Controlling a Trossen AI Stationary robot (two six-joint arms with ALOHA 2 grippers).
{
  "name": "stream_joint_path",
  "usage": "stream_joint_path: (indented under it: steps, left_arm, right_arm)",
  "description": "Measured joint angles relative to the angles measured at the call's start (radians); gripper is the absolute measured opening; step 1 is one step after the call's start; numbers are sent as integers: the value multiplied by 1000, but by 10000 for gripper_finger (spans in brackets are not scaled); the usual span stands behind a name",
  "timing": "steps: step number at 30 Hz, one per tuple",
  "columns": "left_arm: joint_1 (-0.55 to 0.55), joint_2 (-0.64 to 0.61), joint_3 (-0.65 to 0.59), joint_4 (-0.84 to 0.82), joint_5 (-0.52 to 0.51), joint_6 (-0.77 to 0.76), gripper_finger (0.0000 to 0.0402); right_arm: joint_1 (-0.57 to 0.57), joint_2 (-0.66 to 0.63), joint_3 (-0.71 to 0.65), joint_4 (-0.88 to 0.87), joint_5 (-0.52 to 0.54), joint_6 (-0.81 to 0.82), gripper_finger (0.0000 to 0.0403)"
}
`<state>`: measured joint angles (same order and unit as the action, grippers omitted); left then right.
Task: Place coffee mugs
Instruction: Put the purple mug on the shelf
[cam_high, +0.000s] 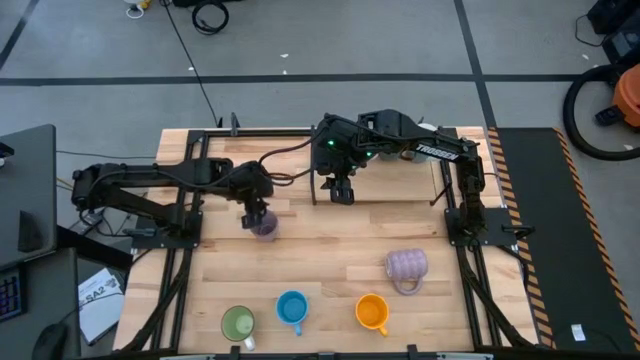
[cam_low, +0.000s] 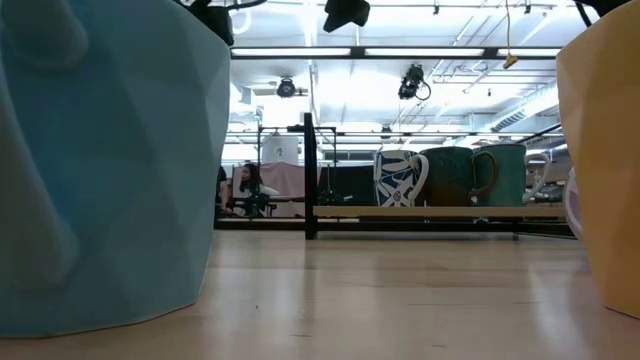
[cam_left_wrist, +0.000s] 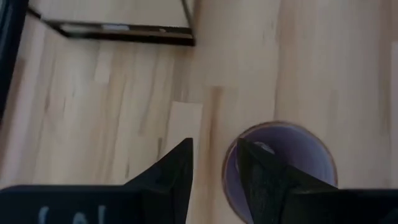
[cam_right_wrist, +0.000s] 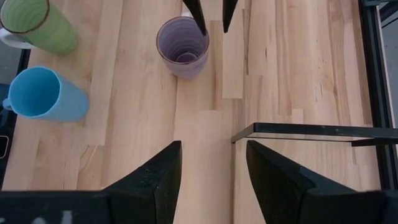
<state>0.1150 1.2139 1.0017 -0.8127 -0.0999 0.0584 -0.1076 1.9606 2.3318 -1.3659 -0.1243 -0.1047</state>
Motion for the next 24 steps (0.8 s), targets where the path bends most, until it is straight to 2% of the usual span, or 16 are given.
stream_joint_path:
  steps: [8,24]
  left_arm:
    - [-1,34,1,19,74,136,130]
    - [-1,176,0,29,109,210,130]
  right_arm:
    - [0,0,0,2,0,0,185]
    - [1,0,0,5,-1,0,185]
